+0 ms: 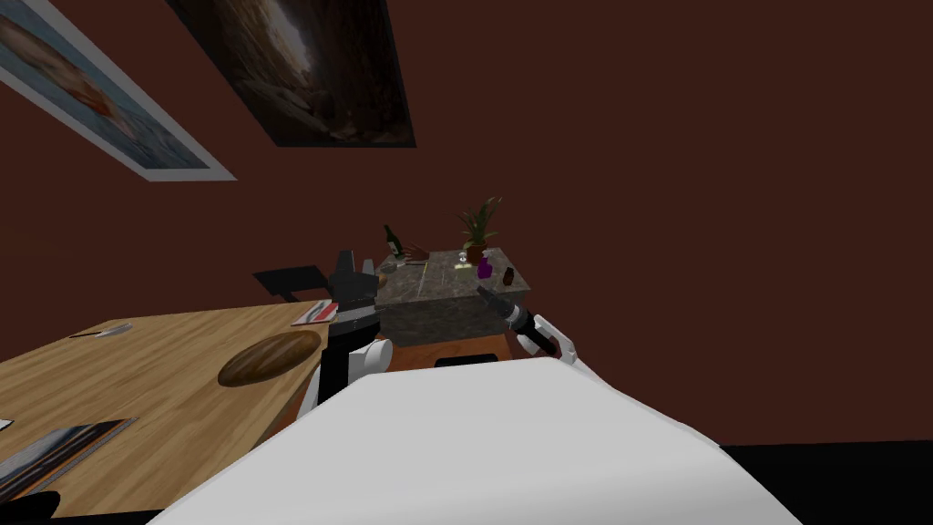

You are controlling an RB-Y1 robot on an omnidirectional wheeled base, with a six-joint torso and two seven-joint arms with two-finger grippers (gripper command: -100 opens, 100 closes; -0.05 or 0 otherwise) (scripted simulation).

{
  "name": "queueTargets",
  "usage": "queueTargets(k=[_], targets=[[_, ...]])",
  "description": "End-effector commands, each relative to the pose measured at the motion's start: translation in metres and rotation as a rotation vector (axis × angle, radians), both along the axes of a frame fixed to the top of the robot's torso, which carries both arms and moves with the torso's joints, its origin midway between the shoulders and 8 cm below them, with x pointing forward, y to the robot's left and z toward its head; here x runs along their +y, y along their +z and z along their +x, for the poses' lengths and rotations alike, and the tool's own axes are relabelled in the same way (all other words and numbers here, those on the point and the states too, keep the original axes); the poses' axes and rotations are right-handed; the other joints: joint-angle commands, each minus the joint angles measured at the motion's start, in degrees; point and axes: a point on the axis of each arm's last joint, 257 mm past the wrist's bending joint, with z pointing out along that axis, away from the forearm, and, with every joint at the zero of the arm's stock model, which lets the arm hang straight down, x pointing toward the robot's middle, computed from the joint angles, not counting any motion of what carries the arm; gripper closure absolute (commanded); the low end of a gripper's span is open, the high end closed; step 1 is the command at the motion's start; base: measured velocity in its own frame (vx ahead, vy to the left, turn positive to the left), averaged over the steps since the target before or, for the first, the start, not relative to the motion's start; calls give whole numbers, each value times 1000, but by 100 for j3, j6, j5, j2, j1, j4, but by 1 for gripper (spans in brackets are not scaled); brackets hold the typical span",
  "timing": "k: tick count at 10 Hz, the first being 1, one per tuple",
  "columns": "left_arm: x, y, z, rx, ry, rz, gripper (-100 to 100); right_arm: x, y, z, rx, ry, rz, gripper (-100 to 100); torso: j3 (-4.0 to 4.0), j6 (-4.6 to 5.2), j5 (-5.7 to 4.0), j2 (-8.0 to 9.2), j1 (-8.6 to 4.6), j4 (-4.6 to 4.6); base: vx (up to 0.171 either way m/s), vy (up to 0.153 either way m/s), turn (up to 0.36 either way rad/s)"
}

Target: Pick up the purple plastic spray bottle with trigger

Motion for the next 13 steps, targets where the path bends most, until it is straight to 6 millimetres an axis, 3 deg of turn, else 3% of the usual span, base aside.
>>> queueTargets(k=[1,6,13], targets=[[0,0,0,0,0,0,0,6,-16,-4,2,26,-39,-100,0,0,0,0,0,0,-6,12,46],[0,0,0,0,0,0,0,18,-76,-22,-29,175,-266,-100,-2,3,0,-3,-1,-1,-2,15,83],[0,0,0,0,0,0,0,-8,-143,-30,-47,299,-524,-100,-5,1,-1,-9,-4,-2,10,9,84]])
